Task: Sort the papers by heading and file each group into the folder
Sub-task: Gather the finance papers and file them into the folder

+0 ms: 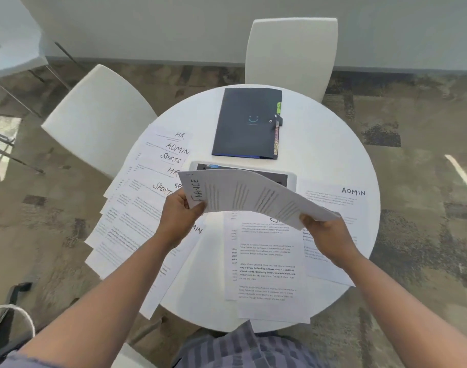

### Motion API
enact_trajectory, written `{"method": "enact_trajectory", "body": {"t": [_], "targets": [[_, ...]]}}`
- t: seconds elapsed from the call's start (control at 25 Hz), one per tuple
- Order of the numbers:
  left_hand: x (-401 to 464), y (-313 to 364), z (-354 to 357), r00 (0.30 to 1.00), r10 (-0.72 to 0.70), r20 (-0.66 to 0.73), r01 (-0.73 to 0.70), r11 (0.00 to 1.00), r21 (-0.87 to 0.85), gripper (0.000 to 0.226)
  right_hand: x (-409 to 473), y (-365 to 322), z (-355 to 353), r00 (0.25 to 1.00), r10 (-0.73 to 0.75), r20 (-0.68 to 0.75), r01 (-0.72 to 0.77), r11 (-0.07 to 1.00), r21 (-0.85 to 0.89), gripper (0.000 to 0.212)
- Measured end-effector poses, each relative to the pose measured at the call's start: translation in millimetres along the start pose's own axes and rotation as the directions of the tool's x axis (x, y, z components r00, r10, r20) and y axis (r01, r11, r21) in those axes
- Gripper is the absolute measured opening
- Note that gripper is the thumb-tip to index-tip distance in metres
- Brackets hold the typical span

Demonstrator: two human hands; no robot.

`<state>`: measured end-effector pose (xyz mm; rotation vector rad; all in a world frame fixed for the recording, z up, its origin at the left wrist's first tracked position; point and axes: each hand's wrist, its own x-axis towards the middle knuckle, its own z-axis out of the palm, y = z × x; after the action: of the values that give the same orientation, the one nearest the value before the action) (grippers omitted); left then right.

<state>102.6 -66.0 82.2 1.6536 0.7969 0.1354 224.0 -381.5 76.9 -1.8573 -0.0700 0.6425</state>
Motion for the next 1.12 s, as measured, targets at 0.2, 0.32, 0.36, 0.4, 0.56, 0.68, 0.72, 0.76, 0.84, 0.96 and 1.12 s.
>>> {"method": "enact_trajectory", "body": {"t": [0.2, 0.32, 0.36, 0.4, 0.56, 0.68, 0.72, 0.76, 0.84, 0.96, 1.12], "targets": [[15, -35, 2, 0.993, -0.101, 0.056, 0.101, 0.995, -0.007, 0.033, -13, 20, 30, 0.993, 0.092, -0.07, -0.091, 0.996, 0.007, 0.029], [27, -53, -3, 0.981, -0.157, 0.11, 0.156, 0.988, 0.014, 0.026, -13, 29, 47, 0.98, 0.17, -0.107, -0.174, 0.984, -0.028, 0.018], [30, -55, -3, 0.98, -0.154, 0.126, 0.152, 0.988, 0.021, 0.024, -14, 29, 51, 0.976, 0.173, -0.13, -0.177, 0.984, -0.016, 0.018], [33, -54, -4, 0.981, -0.139, 0.139, 0.137, 0.99, 0.021, 0.022, -14, 27, 54, 0.973, 0.176, -0.153, -0.177, 0.984, 0.007, 0.021], [37, -46, -4, 0.978, -0.083, 0.194, 0.083, 0.997, 0.009, 0.019, -17, 20, 60, 0.957, 0.19, -0.218, -0.186, 0.982, 0.039, 0.021], [40, -51, -1, 0.968, -0.09, 0.235, 0.081, 0.996, 0.047, 0.029, -18, 31, 63, 0.946, 0.243, -0.213, -0.247, 0.969, 0.009, 0.009], [40, -52, 0, 0.967, -0.09, 0.24, 0.078, 0.995, 0.058, 0.03, -18, 35, 63, 0.944, 0.251, -0.216, -0.255, 0.967, 0.009, 0.01], [41, -53, 1, 0.968, -0.085, 0.237, 0.072, 0.996, 0.06, 0.028, -17, 38, 63, 0.94, 0.257, -0.224, -0.261, 0.965, 0.013, 0.013], [42, -52, 2, 0.975, -0.068, 0.213, 0.057, 0.997, 0.061, 0.023, -15, 39, 64, 0.941, 0.25, -0.23, -0.253, 0.967, 0.014, 0.014], [41, -57, 3, 0.97, -0.08, 0.228, 0.058, 0.993, 0.1, 0.022, -11, 42, 66, 0.945, 0.258, -0.198, -0.259, 0.966, 0.022, 0.012], [39, -62, 8, 0.968, -0.125, 0.216, 0.099, 0.987, 0.125, 0.023, -4, 45, 63, 0.956, 0.255, -0.143, -0.255, 0.967, 0.021, 0.022]]}}
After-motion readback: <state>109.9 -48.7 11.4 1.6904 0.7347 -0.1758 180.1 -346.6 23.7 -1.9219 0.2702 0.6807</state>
